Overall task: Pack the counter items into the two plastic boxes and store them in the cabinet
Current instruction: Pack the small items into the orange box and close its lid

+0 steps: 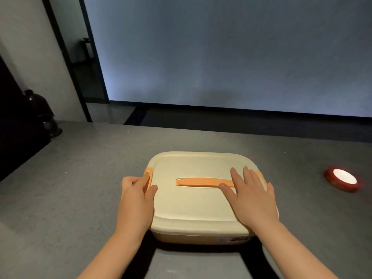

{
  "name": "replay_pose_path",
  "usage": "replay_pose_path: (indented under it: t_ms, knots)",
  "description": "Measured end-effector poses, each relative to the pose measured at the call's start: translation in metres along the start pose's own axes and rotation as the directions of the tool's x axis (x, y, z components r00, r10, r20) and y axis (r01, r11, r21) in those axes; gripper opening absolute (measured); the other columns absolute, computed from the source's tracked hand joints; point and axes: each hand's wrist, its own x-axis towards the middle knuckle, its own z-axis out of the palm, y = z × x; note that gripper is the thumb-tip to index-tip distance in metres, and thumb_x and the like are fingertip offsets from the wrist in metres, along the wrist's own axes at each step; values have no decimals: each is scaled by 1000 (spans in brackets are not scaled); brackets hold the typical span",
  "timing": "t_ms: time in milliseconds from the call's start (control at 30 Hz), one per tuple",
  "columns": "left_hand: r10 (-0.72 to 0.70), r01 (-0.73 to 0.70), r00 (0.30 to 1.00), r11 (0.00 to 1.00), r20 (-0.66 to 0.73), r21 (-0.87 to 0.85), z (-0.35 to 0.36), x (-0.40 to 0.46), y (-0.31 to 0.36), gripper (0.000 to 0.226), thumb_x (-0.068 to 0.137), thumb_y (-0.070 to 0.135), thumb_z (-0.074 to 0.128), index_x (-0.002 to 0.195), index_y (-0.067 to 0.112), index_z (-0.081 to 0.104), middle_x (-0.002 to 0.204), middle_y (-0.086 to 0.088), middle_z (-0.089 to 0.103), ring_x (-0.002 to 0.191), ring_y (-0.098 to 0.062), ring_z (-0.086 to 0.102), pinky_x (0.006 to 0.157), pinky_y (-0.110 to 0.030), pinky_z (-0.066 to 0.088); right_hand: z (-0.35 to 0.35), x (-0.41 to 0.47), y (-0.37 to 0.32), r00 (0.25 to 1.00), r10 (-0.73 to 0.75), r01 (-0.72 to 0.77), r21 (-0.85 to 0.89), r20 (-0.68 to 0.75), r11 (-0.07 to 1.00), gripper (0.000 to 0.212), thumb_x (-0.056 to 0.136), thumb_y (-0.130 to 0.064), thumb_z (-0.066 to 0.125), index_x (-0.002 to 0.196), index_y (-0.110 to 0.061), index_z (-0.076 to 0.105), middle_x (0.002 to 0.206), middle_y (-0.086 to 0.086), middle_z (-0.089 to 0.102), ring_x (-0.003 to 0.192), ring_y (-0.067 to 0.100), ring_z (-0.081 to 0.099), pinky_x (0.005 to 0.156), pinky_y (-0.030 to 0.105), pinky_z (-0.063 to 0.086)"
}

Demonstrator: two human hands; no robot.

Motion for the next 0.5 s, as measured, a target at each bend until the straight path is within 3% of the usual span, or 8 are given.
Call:
replay_pose_path:
  t_ms: [133,233,300,367,433,500]
  knots:
    - [-12,9,998,999,62,43,-2,1,0,48,96,30,48,142,26,38,113,9,32,81,-6,51,76,-29,37,1,-1,2,998,-1,7,103,-57,995,67,91,-68,14,151,-38,15,162,-4,6,148,15,1,116,49,7]
    - [-45,43,987,999,154,17,0,6,1,59,91,42,52,144,24,30,120,9,29,91,-12,46,80,-27,34,-3,-1,16,993,38,-4,296,-111,955,59,94,-59,36,147,-35,30,161,-7,11,147,13,8,116,42,18]
    - [-38,36,979,999,201,13,0,7,1,69,86,49,58,144,27,26,120,11,27,93,-9,43,80,-27,33,-4,-3,31,996,62,-23,466,-70,884,57,94,-50,48,146,-35,32,160,-11,14,146,10,13,112,38,26]
    - [-30,39,976,999,217,-37,-2,7,0,75,83,48,61,145,30,24,129,8,31,99,-7,41,83,-27,32,-5,-9,45,995,98,-67,709,-3,703,53,94,-39,57,143,-38,36,155,-14,27,139,7,28,108,32,28]
    - [-44,51,979,998,198,-31,-1,2,-3,75,85,47,60,147,30,22,142,5,30,114,-8,38,92,-28,31,-1,-17,51,984,157,-142,909,86,393,51,93,-28,60,138,-41,41,143,-13,46,127,8,45,107,32,33]
    - [17,-36,995,981,101,188,4,-11,-1,68,88,51,51,147,30,23,151,4,26,135,-14,27,110,-36,15,8,-24,51,971,200,-167,971,132,169,49,93,-23,60,135,-43,46,134,-11,55,121,13,53,110,41,36]
